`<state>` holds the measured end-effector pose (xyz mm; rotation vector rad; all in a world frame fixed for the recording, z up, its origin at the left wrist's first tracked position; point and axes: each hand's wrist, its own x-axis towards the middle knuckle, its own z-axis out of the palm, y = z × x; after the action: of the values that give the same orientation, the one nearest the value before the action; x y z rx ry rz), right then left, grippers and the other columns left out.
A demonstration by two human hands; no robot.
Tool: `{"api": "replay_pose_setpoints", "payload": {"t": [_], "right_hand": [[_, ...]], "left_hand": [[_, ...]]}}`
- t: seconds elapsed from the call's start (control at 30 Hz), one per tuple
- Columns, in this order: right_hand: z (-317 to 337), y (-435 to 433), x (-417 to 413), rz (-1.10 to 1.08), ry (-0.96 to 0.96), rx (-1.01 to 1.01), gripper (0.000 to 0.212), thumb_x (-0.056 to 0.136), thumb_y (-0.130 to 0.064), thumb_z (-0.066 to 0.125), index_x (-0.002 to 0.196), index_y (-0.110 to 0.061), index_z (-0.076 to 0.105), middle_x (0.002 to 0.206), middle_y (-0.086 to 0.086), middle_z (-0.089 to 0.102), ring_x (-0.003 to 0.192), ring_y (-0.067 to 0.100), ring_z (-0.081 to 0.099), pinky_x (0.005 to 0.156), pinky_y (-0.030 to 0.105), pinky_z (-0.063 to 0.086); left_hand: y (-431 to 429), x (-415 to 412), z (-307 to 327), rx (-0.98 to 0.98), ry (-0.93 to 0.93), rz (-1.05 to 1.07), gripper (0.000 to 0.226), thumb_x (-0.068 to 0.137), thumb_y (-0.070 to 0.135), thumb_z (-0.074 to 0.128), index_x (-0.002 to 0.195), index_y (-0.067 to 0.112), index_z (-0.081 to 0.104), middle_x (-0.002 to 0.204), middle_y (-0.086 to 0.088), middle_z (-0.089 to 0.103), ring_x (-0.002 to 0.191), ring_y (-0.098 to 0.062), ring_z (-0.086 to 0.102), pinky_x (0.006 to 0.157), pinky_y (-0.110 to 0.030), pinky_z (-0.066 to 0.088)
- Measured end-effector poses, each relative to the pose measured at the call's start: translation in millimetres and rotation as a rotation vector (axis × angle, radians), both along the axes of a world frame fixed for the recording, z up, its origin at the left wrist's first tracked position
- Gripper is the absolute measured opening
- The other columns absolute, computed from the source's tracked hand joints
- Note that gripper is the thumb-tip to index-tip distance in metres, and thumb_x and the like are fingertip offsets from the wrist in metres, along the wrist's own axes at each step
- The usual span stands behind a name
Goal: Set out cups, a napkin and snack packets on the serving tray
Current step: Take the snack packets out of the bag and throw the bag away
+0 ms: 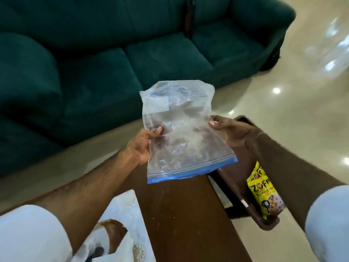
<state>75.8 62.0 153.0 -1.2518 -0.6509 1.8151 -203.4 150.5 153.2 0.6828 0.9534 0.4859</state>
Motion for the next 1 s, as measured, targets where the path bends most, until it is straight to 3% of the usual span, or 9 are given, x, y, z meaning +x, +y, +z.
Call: {"api": "replay_pose_setpoints", "payload": {"t": [0.1, 0.23, 0.33, 0.47, 0.63, 0.73, 0.83, 0.9, 1.0], "right_hand": [[67.9, 34.5, -42.5, -0.036, -0.135, 0.088, 0.029, 0.087, -0.025, 0.065, 0.115, -0.021, 0.072, 0.121, 0.001, 0.072, 0.1, 0.011, 0.071, 0.077, 0.029, 0.056], [161.3, 71.2, -101.7, -0.158, -0.178, 0.227, 0.066, 0.079, -0.014, 0.075, 0.139, -0.004, 0.053, 0.129, 0.013, 0.066, 0.107, 0.02, 0.065, 0.089, 0.029, 0.055], [228.9, 87.5, -147.9, -0.253, -0.177, 0.324, 0.066, 0.078, -0.013, 0.079, 0.138, -0.013, 0.053, 0.125, 0.016, 0.07, 0.096, 0.022, 0.073, 0.075, 0.031, 0.061], [313.7, 97.2, -212.2, -0.338, -0.229, 0.448, 0.069, 0.09, -0.003, 0.068, 0.148, -0.029, 0.04, 0.118, 0.019, 0.071, 0.086, 0.027, 0.075, 0.065, 0.035, 0.063], [400.2, 84.1, -295.0, -0.204, -0.476, 0.588, 0.032, 0.097, 0.001, 0.054, 0.123, -0.01, 0.069, 0.123, 0.023, 0.068, 0.085, 0.023, 0.068, 0.077, 0.037, 0.064], [443.8, 71.9, -339.2, -0.028, -0.708, 0.614, 0.032, 0.091, -0.009, 0.068, 0.123, -0.011, 0.07, 0.123, 0.009, 0.068, 0.098, 0.018, 0.069, 0.088, 0.032, 0.06], [478.9, 69.4, -378.7, 0.13, -1.27, 0.705, 0.039, 0.08, -0.019, 0.08, 0.117, -0.013, 0.071, 0.109, 0.004, 0.068, 0.098, 0.02, 0.066, 0.087, 0.027, 0.054], [499.4, 69.4, -406.2, 0.124, -1.485, 0.796, 0.027, 0.081, -0.021, 0.078, 0.107, -0.014, 0.073, 0.103, 0.002, 0.058, 0.096, 0.021, 0.059, 0.084, 0.024, 0.044], [527.8, 73.1, -438.6, 0.171, -1.551, 0.877, 0.019, 0.084, -0.021, 0.071, 0.102, -0.015, 0.075, 0.11, 0.004, 0.049, 0.101, 0.024, 0.057, 0.091, 0.025, 0.042]], "left_hand": [[24.7, -36.7, 62.5, 0.117, 0.0, 0.042, 0.017, 0.097, 0.0, 0.052, 0.094, 0.011, 0.066, 0.074, -0.002, 0.071, 0.064, -0.014, 0.064, 0.067, -0.03, 0.057], [51.6, -98.4, 152.9, 0.274, -0.012, 0.14, 0.015, 0.093, -0.001, 0.055, 0.095, 0.009, 0.066, 0.074, -0.006, 0.07, 0.064, -0.019, 0.061, 0.065, -0.032, 0.053], [66.4, -145.9, 213.8, 0.344, 0.009, 0.22, 0.015, 0.086, -0.002, 0.062, 0.099, 0.006, 0.067, 0.082, -0.01, 0.071, 0.074, -0.022, 0.065, 0.072, -0.038, 0.056], [78.7, -214.2, 289.8, 0.446, 0.07, 0.406, 0.052, 0.08, -0.008, 0.069, 0.128, 0.003, 0.054, 0.108, -0.02, 0.071, 0.087, -0.028, 0.069, 0.08, -0.043, 0.059], [68.8, -299.9, 368.4, 0.619, 0.219, 0.508, 0.055, 0.08, -0.004, 0.066, 0.125, 0.023, 0.052, 0.105, -0.016, 0.07, 0.089, -0.027, 0.069, 0.068, -0.039, 0.054], [59.0, -348.8, 412.3, 0.722, 0.265, 0.452, 0.041, 0.081, -0.006, 0.059, 0.11, 0.023, 0.061, 0.082, -0.002, 0.076, 0.073, -0.016, 0.068, 0.062, -0.033, 0.05], [49.9, -386.6, 446.8, 0.758, 0.34, 0.369, 0.032, 0.081, -0.008, 0.058, 0.097, 0.017, 0.07, 0.08, 0.0, 0.073, 0.08, -0.018, 0.064, 0.061, -0.028, 0.049], [44.5, -408.6, 464.2, 0.802, 0.517, 0.322, 0.023, 0.079, -0.005, 0.064, 0.089, 0.013, 0.072, 0.085, -0.005, 0.071, 0.086, -0.022, 0.063, 0.067, -0.032, 0.053], [37.8, -441.2, 487.6, 0.967, 0.898, 0.243, 0.021, 0.077, 0.018, 0.076, 0.097, 0.018, 0.071, 0.103, -0.003, 0.07, 0.099, -0.022, 0.065, 0.09, -0.039, 0.053]]}}
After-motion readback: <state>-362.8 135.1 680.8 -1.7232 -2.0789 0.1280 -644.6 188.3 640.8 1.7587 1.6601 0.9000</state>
